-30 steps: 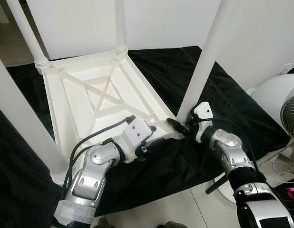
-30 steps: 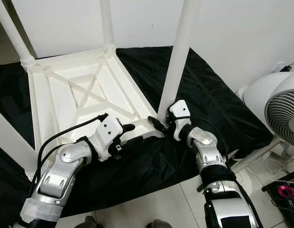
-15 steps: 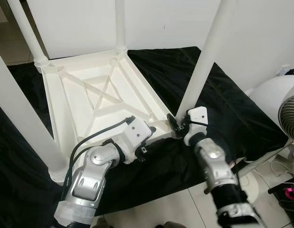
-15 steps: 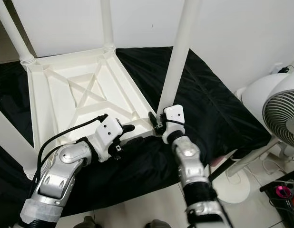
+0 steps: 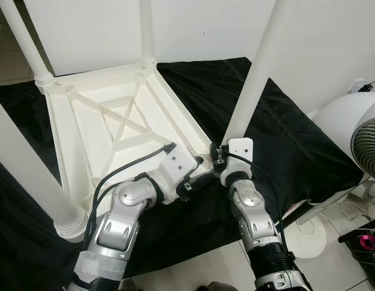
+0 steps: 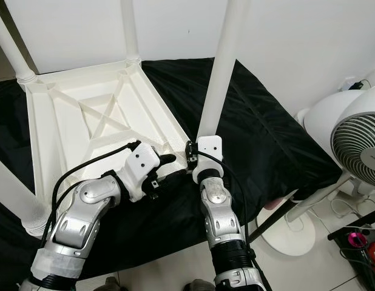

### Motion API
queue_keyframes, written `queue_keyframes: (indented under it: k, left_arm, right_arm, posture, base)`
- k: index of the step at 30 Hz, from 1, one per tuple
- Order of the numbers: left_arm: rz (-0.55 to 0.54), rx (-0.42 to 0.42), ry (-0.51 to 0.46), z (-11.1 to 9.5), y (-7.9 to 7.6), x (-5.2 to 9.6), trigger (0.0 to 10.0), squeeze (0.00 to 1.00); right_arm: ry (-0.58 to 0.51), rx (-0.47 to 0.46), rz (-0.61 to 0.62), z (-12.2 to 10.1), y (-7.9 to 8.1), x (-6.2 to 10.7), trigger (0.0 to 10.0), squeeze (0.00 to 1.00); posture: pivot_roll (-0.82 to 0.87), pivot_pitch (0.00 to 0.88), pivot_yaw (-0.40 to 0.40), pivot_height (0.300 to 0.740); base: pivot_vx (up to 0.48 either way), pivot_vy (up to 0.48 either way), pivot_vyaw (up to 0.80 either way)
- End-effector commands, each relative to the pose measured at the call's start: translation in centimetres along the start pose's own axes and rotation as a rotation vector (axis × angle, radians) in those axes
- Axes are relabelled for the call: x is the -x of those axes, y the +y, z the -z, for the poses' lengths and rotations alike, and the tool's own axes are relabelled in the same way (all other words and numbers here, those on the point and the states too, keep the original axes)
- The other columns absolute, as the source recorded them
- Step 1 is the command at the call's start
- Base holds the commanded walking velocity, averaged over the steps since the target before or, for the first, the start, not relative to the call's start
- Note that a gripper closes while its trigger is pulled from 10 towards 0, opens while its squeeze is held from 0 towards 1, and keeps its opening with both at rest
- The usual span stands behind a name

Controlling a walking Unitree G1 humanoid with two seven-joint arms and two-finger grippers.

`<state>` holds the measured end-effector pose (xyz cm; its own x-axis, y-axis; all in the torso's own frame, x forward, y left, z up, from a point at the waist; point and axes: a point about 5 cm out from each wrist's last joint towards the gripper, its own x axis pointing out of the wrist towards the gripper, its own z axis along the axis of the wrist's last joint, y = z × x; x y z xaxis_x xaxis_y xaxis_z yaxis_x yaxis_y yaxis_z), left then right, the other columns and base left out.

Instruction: Building children table

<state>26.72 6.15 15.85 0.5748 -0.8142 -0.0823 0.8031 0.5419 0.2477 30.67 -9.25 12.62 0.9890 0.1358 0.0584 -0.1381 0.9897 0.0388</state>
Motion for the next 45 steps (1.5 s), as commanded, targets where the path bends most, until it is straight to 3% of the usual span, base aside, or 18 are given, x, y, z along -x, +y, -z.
queue_keyframes:
  k: [1, 11, 12, 13, 19, 22, 32, 36, 39, 40, 45]
  left_arm:
    - [-0.146, 0.006, 0.023, 0.4, 0.7, 0.0, 10.0, 0.00]
    - [-0.147, 0.011, 0.013, 0.1, 0.8, 0.2, 10.0, 0.00]
    - [-0.146, 0.014, 0.007, -0.1, 0.9, 0.2, 10.0, 0.00]
    - [-0.145, 0.016, 0.001, -0.2, 1.1, 0.2, 10.0, 0.00]
    - [-0.143, -0.014, 0.000, -0.4, 1.6, 0.1, 10.0, 0.00]
    - [-0.235, 0.050, -0.006, 0.0, 2.7, 0.7, 10.0, 0.00]
    - [-0.330, 0.066, 0.001, 0.3, 2.8, 1.0, 10.0, 0.00]
    - [-0.432, 0.116, 0.017, 0.9, 3.2, 0.9, 10.0, 0.00]
    - [-0.448, 0.118, 0.019, 0.9, 3.3, 0.9, 10.0, 0.00]
    - [-0.455, 0.160, -0.001, 0.8, 3.2, 1.0, 10.0, 0.00]
    - [-0.457, 0.199, -0.009, 1.0, 2.8, 1.1, 10.0, 0.00]
  right_arm:
    - [0.014, -0.049, -0.021, 0.1, 0.6, 0.3, 10.0, 1.00]
    - [-0.043, -0.027, -0.071, -1.3, 0.2, 0.9, 10.0, 1.00]
    - [-0.046, -0.010, -0.085, -1.4, -0.1, 1.0, 10.0, 0.20]
    - [-0.050, 0.007, -0.096, -1.5, -0.5, 1.2, 10.0, 0.00]
    - [-0.052, 0.046, -0.101, -1.4, -1.7, 1.6, 10.0, 0.00]
    - [-0.063, 0.050, -0.063, -1.4, -2.5, 2.0, 10.0, 0.00]
    - [-0.062, 0.055, -0.041, -0.8, -2.6, 2.6, 10.0, 0.00]
    - [-0.037, 0.058, -0.020, 0.4, -3.2, 3.0, 10.0, 0.00]
    - [-0.032, 0.061, -0.013, 0.5, -3.3, 3.0, 10.0, 0.00]
    - [-0.029, 0.056, -0.003, 0.7, -3.3, 3.1, 10.0, 0.00]
    - [-0.036, 0.047, 0.048, 0.8, -3.6, 3.5, 10.0, 0.00]
  posture:
    - [-0.04, 0.000, -0.010, 0.740]
    - [-0.06, 0.000, -0.018, 0.740]
    - [-0.06, 0.008, -0.021, 0.740]
    - [-0.05, 0.021, -0.025, 0.740]
    - [-0.05, 0.034, -0.040, 0.740]
    - [-0.07, 0.030, -0.043, 0.740]
    - [-0.05, 0.020, -0.057, 0.740]
    - [-0.04, 0.021, -0.035, 0.740]
    - [-0.04, 0.021, -0.035, 0.740]
    - [-0.05, 0.018, -0.029, 0.740]
    - [-0.06, 0.008, -0.023, 0.740]
  base:
    - [0.000, 0.000, 0.00]
    - [0.000, 0.000, 0.00]
    - [0.000, 0.000, 0.00]
    - [0.000, 0.000, 0.00]
    - [0.000, 0.000, 0.00]
    - [0.000, 0.000, 0.00]
    - [0.000, 0.000, 0.00]
    - [0.000, 0.000, 0.00]
    - [0.000, 0.000, 0.00]
    - [0.000, 0.000, 0.00]
    - [0.000, 0.000, 0.00]
